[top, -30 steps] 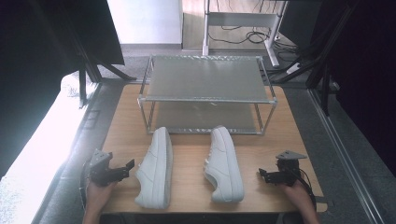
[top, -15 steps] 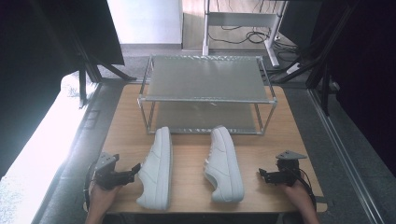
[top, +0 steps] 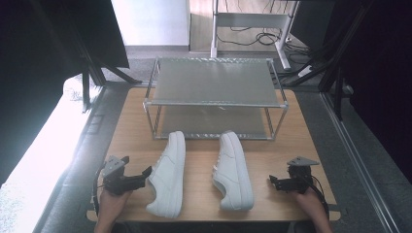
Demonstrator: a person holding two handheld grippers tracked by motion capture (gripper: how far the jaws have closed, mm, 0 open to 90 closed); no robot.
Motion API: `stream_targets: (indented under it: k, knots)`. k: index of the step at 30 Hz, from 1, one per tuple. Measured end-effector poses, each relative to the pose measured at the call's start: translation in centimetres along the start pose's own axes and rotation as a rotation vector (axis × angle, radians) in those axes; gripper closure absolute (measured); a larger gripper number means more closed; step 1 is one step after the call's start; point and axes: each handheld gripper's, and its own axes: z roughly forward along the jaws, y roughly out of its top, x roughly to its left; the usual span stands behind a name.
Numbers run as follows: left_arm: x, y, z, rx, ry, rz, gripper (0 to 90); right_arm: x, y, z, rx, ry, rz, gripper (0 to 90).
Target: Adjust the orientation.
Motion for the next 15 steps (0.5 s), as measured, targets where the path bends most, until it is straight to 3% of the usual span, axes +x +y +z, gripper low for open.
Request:
stream_targets:
  k: [7, 15]
  knots:
    - [-0.5, 0.3, 0.1, -0.013, -0.006, -0.001, 0.0, 0.0, 0.0, 0.0, 0.0, 0.0, -0.001, 0.0]
    - [-1.4, 0.9, 0.4, -0.033, -0.047, -0.004, 0.0, 0.0, 0.0, 0.0, 0.001, 0.002, -0.002, 0.0]
